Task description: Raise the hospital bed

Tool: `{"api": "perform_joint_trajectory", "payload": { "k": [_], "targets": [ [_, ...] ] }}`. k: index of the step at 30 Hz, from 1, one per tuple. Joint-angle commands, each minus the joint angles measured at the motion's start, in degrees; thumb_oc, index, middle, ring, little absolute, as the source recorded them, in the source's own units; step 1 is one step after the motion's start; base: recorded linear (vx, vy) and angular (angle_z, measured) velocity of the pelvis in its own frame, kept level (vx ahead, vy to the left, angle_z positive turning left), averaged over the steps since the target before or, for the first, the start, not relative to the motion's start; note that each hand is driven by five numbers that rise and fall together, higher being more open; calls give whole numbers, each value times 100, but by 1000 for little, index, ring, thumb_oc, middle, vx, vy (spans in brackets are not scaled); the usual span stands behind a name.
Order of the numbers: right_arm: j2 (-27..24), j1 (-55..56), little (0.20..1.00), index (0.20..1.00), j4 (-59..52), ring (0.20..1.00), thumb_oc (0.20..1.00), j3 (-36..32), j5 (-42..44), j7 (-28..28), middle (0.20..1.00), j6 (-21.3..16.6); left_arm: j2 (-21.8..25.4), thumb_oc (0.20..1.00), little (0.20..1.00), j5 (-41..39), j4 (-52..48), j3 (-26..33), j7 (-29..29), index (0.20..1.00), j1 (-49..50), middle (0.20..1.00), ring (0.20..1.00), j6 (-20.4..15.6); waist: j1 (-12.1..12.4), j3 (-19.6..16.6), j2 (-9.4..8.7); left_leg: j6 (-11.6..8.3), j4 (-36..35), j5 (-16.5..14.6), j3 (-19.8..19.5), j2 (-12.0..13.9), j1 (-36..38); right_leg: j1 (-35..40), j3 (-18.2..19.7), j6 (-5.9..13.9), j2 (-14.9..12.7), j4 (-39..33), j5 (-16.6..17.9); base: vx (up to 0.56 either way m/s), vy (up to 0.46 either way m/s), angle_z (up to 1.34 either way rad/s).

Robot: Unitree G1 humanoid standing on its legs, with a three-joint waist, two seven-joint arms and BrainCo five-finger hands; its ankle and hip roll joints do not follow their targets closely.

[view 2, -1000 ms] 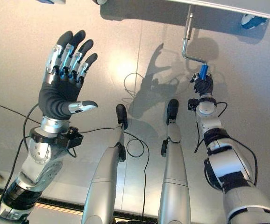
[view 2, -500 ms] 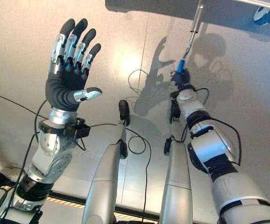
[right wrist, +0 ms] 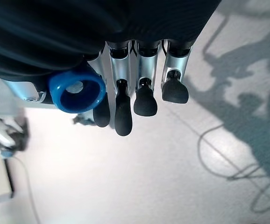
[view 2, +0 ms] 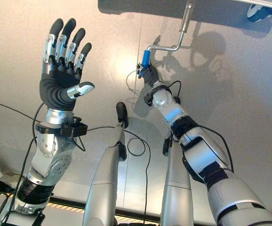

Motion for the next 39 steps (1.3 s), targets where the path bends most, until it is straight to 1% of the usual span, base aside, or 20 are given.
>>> {"api": "perform_joint_trajectory", "payload": {
  "k": [1, 3, 7, 10, 13, 14, 15, 19, 20, 21, 22, 23, 27, 31, 33, 34, 35, 37, 38, 39],
  "targets": [
    [282, 96, 200, 200, -1343, 200, 200, 441, -82, 173, 200, -1068, 204, 1000, 1000, 155, -593, 167, 18, 1000, 379, 1000, 1000, -485, -103, -57, 289, 164, 568, -554, -85, -145, -37, 317, -65, 402, 103, -100, -188, 0, 0, 0],
    [-256, 476, 200, 200, -2210, 200, 200, 86, 147, 67, 200, -1342, 294, 1000, 1000, 246, -600, 169, 34, 1000, 402, 1000, 1000, -559, -168, -57, 260, 160, 561, -559, -59, -137, -8, 336, -43, 416, 99, -126, -176, 0, 0, 0],
    [-973, 1391, 200, 200, -3477, 200, 200, -597, 467, 35, 200, -1770, 415, 1000, 1000, 408, -613, 154, 50, 1000, 424, 1000, 1000, -640, -308, -57, 212, 153, 564, -571, -30, -128, 50, 386, -11, 434, 102, -133, -182, 0, 0, 0],
    [-1136, 2060, 200, 200, -4073, 200, 200, -1273, 737, -65, 200, -2046, 467, 1000, 1000, 441, -666, 238, 17, 1000, 566, 1000, 1000, -670, -399, -57, 186, 149, 563, -581, -10, -133, 81, 422, -5, 452, 105, -156, -172, -2, -6, 1],
    [-1098, 2679, 200, 200, -4425, 200, 200, -2073, 896, -286, 200, -2279, 481, 1000, 1000, 358, -735, 417, -89, 1000, 752, 1000, 1000, -718, -468, -57, 177, 137, 539, -592, 5, -120, 150, 473, 24, 462, 126, -183, -176, 1, -10, -1],
    [-1094, 2710, 200, 200, -4451, 200, 200, -2090, 891, -286, 200, -2268, 486, 1000, 1000, 351, -739, 408, -95, 1000, 758, 1000, 1000, -717, -457, -57, 174, 137, 536, -593, 6, -119, 163, 485, 25, 462, 127, -186, -177, -3, -50, -2],
    [-1055, 2967, 200, 200, -4553, 200, 200, -2469, 810, -485, 200, -2356, 489, 1000, 1000, 276, -782, 504, -162, 1000, 807, 1000, 1000, -744, -504, -57, 141, 133, 527, -601, 15, -105, 203, 526, 28, 464, 129, -194, -175, 0, 0, 0],
    [-934, 3181, 200, 200, -4556, 200, 200, -2900, 799, -718, 200, -2459, 488, 1000, 1000, 185, -829, 607, -246, 1000, 848, 1000, 1000, -767, -544, -57, 100, 121, 488, -603, 28, -105, 256, 574, 47, 481, 150, -249, -163, 0, -17, 0],
    [-934, 3182, 200, 200, -4557, 200, 200, -2900, 799, -718, 200, -2459, 488, 1000, 1000, 185, -829, 607, -247, 1000, 848, 1000, 1000, -767, -544, -57, 100, 121, 487, -603, 28, -104, 257, 574, 48, 481, 150, -250, -163, 2, -42, 2],
    [-813, 3258, 200, 200, -4317, 200, 200, -3258, 874, -1005, 200, -2563, 441, 1000, 1000, 68, -848, 682, -320, 1000, 845, 1000, 1000, -797, -572, -57, 83, 120, 459, -611, 42, -101, 303, 613, 58, 482, 175, -263, -181, 1, -34, 1],
    [-812, 3258, 200, 200, -4314, 200, 200, -3258, 870, -1011, 200, -2566, 444, 1000, 1000, 65, -847, 680, -322, 1000, 844, 1000, 1000, -797, -568, -57, 81, 120, 458, -611, 43, -100, 304, 614, 59, 482, 176, -264, -181, 0, -52, 1],
    [-773, 3285, 200, 200, -4152, 200, 200, -3477, 865, -1180, 200, -2585, 416, 1000, 1000, 22, -851, 731, -364, 1000, 838, 1000, 1000, -801, -584, -57, 70, 118, 444, -619, 39, -100, 328, 627, 66, 479, 187, -275, -189, 0, 0, 0],
    [-662, 3310, 200, 200, -3842, 200, 200, -3713, 1037, -1352, 200, -2687, 344, 1000, 1000, -32, -857, 761, -378, 1000, 852, 1000, 1000, -809, -593, -57, 51, 119, 412, -615, 39, -102, 353, 656, 67, 474, 200, -303, -197, 0, 0, 0],
    [-789, 3164, 200, 200, -2781, 200, 200, -3902, 1123, -1724, 200, -2632, 320, 1000, 1000, -82, -860, 783, -413, 1000, 849, 1000, 1000, -823, -570, -57, 53, 124, 380, -606, 26, -102, 365, 662, 43, 477, 203, -316, -192, 0, 0, 0],
    [-948, 3012, 200, 200, -2051, 200, 200, -3917, 1056, -1947, 200, -2447, 350, 1000, 1000, -106, -877, 781, -437, 1000, 871, 1000, 1000, -805, -537, -57, 49, 125, 352, -555, 29, -105, 336, 646, 31, 471, 198, -356, -129, 0, 0, 0],
    [-1043, 2930, 200, 200, -1553, 200, 200, -3891, 1092, -2038, 200, -2347, 366, 1000, 1000, -129, -887, 756, -445, 1000, 923, 1000, 1000, -803, -513, -57, 57, 124, 361, -613, 25, -102, 388, 698, 20, 475, 200, -347, -184, 0, 0, 0],
    [-1178, 2794, 200, 200, -1102, 200, 200, -3824, 998, -2154, 200, -2152, 395, 1000, 1000, -163, -907, 750, -451, 1000, 942, 1000, 1000, -788, -485, -57, 61, 122, 352, -614, 26, -95, 392, 701, 5, 481, 196, -356, -182, 0, 0, 0],
    [-1430, 2475, 200, 200, -72, 200, 200, -3602, 1238, -2077, 200, -1847, 503, 1000, 1000, -215, -923, 654, -440, 1000, 920, 1000, 1000, -778, -429, -57, 42, 115, 347, -608, 30, -89, 387, 694, -17, 482, 195, -355, -170, 0, 0, 0],
    [-1662, 2061, 200, 200, 1093, 200, 200, -3300, 1381, -1916, 200, -1520, 568, 1000, 1000, -267, -921, 497, -424, 1000, 875, 1000, 1000, -731, -360, -57, 43, 108, 308, -602, 44, -79, 399, 694, -42, 484, 193, -362, -163, 0, 0, 0],
    [-1692, 1994, 200, 200, 1181, 200, 200, -3267, 1422, -1875, 200, -1554, 559, 1000, 1000, -266, -915, 504, -421, 1000, 864, 1000, 1000, -735, -365, -57, 50, 108, 303, -603, 48, -76, 392, 686, -39, 484, 197, -367, -161, 0, 0, 0]
  ]
}}
